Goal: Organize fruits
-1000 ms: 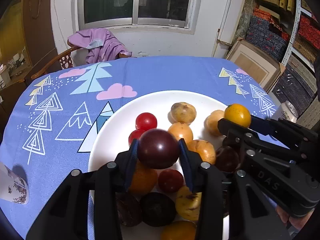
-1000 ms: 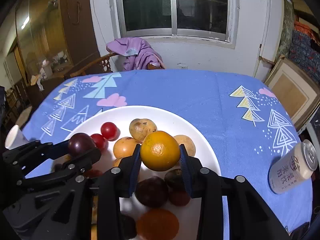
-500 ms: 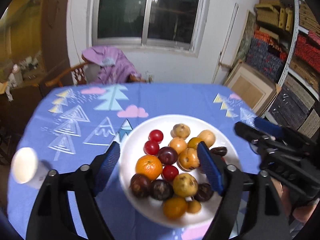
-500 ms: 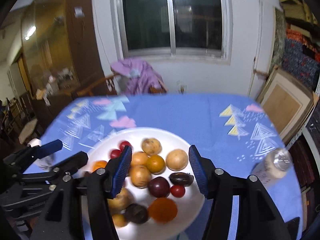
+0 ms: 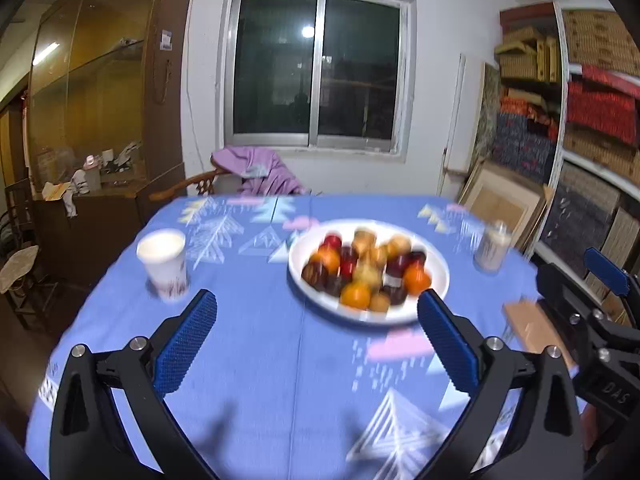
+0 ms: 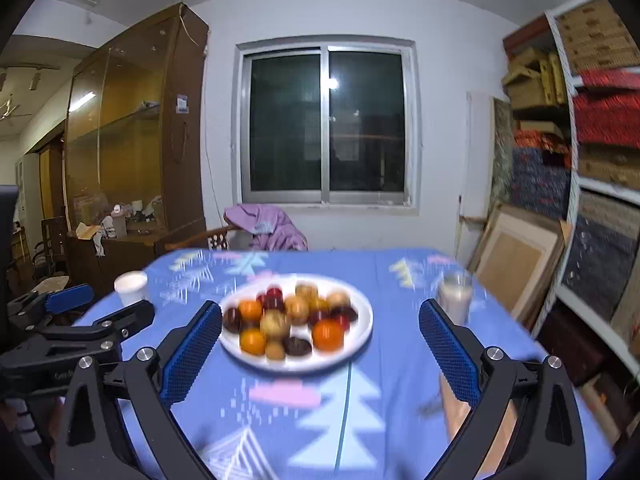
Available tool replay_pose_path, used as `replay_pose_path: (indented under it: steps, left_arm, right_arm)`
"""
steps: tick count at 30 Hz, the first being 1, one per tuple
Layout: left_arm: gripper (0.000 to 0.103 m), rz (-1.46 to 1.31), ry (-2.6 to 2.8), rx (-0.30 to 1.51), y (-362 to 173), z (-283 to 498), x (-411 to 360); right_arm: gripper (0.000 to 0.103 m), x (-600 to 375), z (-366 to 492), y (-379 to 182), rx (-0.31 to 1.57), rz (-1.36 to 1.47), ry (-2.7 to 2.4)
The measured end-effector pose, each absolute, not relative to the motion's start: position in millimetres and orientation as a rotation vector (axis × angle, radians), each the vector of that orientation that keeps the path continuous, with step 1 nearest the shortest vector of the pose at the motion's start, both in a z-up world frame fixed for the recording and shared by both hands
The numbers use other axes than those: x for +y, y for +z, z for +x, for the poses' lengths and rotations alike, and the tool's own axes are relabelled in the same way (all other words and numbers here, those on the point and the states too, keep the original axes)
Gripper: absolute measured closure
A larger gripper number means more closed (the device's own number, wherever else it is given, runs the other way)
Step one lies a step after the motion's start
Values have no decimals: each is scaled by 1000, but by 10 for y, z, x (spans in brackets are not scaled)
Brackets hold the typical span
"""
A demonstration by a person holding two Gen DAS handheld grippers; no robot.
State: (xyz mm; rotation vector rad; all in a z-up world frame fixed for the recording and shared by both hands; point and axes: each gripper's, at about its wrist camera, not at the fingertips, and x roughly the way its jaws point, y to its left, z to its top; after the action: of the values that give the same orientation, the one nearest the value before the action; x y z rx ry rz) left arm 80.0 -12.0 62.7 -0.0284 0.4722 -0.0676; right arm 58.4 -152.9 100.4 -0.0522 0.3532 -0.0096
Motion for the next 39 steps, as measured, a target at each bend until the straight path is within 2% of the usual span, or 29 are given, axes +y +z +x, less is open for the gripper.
replay_pose_path:
  steps: [5,9,19,22,26,30,39]
  left_arm:
    - [4,23,-41,567,190,823,-203]
    - [4,85,-34,606,58,950,-243]
    - [4,31,-61,611,220,1241,-160]
    - [4,44,-53,627,181,1294,-168]
    - [4,54,-81,666,29,1317,-188]
    - [4,133,-83,662,-80,1241,-300]
    - [4,177,-116,653,-129,1097,-478]
  right_arm:
    - [3,-1589,733,559,483,-87,-75]
    - [3,-1711,879,500,573,-21,-56]
    - [3,-1677,1311,637,625,-8,-3]
    - [3,-1730,1313,530,599,10,-18]
    - [3,-1790,1384,278,713,-14,-17]
    - [3,-1852,1345,263,729,51,-7]
    - [3,-1743,1296,139,757,-19,-1]
